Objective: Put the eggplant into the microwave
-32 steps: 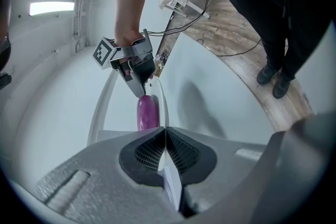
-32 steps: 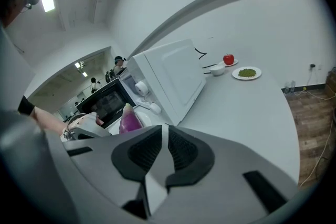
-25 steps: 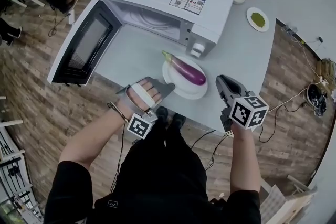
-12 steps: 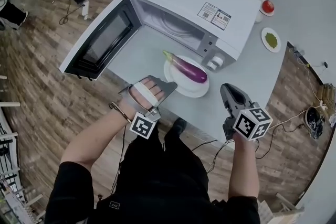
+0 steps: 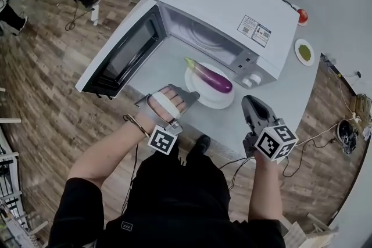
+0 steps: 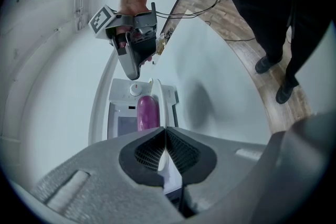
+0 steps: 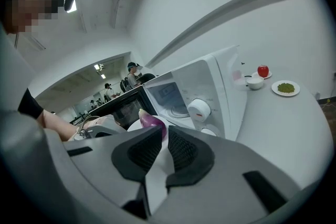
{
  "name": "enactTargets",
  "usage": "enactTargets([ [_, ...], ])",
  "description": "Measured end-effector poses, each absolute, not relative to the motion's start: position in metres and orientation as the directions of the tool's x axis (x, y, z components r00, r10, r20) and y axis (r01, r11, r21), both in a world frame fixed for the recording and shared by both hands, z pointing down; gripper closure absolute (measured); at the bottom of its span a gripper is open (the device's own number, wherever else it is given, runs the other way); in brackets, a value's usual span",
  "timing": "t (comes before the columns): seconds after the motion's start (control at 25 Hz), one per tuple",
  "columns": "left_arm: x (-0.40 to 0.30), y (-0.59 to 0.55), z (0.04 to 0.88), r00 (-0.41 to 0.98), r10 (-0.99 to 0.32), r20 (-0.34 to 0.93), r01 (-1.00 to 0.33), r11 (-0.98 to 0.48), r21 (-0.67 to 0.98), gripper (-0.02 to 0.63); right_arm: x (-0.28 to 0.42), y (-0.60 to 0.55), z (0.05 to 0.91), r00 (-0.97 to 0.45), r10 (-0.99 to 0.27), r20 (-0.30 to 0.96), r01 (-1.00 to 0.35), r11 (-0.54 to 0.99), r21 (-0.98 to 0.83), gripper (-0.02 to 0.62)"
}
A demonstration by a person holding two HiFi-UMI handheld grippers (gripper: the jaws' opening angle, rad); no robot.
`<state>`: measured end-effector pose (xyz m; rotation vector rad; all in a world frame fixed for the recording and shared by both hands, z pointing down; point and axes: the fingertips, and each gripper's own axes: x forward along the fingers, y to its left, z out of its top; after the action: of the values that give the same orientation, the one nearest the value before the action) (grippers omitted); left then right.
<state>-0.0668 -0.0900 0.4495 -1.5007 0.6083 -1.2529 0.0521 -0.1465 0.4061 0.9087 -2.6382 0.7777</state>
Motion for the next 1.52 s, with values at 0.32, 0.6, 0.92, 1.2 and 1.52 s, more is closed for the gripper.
enactTargets([
  [0.32,-0.086,-0.101,0.456,0.343,-0.855,0.389,0.223,-0.328,-0.918,0.589,0.02,-0.139,0.413,-0.746,-0.53,0.404,-0.66,0.673,-0.335,0.549],
  [0.6,-0.1,-0.113,0.458,0.353,-0.858,0.374,0.212,-0.316,-0.925,0.589,-0.004,-0.131,0.41,-0.747,-0.542,0.385,-0.661,0.666,-0.346,0.549],
  [0.92,-0.114,-0.142,0.463,0.354,-0.879,0.318,0.188,-0.267,-0.945,0.589,-0.029,-0.136,0.41,-0.748,-0.577,0.327,-0.663,0.662,-0.349,0.549],
  [1.2,-0.127,-0.166,0.471,0.307,-0.895,0.325,0.156,-0.289,-0.944,0.589,-0.041,-0.147,0.426,-0.748,-0.573,0.335,-0.663,0.666,-0.341,0.549],
  [1.52,-0.136,-0.183,0.481,0.277,-0.905,0.323,0.147,-0.293,-0.945,0.589,-0.054,-0.166,0.428,-0.754,-0.575,0.318,-0.655,0.688,-0.311,0.549],
])
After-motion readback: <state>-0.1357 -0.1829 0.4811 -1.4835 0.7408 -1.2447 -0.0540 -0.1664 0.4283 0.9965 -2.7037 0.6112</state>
